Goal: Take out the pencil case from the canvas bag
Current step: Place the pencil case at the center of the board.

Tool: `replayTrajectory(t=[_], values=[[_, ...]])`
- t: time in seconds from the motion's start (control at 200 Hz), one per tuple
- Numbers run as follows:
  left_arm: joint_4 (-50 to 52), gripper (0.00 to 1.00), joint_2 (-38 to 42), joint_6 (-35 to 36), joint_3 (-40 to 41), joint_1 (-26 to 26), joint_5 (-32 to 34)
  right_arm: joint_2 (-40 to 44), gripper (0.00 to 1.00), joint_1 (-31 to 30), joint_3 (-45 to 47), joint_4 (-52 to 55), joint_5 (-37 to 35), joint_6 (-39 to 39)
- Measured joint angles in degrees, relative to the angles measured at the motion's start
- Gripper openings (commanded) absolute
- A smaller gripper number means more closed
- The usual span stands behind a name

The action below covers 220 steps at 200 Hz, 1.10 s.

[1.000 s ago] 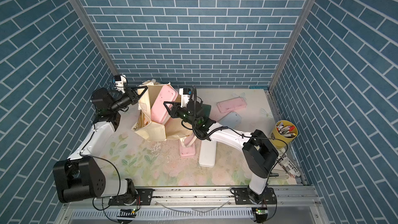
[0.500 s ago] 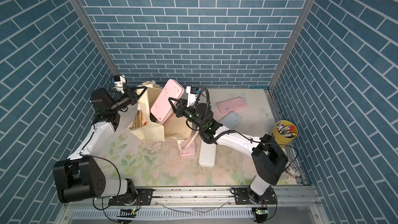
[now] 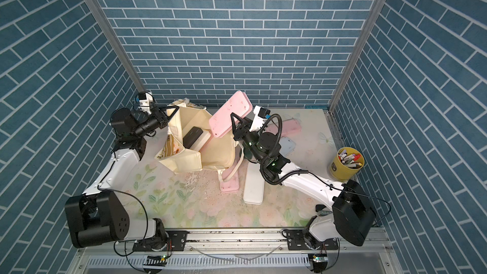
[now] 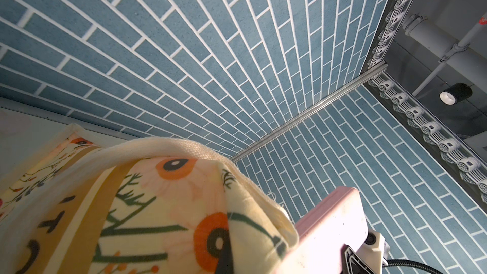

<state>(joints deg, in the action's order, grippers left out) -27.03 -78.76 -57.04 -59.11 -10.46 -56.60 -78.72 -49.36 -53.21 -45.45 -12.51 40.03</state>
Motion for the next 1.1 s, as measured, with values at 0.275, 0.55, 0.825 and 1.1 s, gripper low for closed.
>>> replayTrajectory(t=[0.275, 0.55, 0.825, 1.1], values=[[-1.25, 0.02, 0.0, -1.09, 0.39, -0.46, 0.2, 7.48, 0.0, 4.07, 4.98, 8.0, -11.76, 0.15], [-2.36, 0.02, -0.2, -1.73, 0.66, -0.5, 0.2, 13.46, 0.0, 10.82, 8.98, 20.79, -16.92, 2.43], [-2.6, 0.02, -0.44, -1.73, 0.66, -0.5, 0.17, 20.65, 0.0, 18.21, 12.28, 38.6, -15.1, 7.56], [-2.67, 0.02, -0.44, -1.73, 0.66, -0.5, 0.2, 35.23, 0.0, 24.61, 16.57, 62.47, -10.71, 14.62]])
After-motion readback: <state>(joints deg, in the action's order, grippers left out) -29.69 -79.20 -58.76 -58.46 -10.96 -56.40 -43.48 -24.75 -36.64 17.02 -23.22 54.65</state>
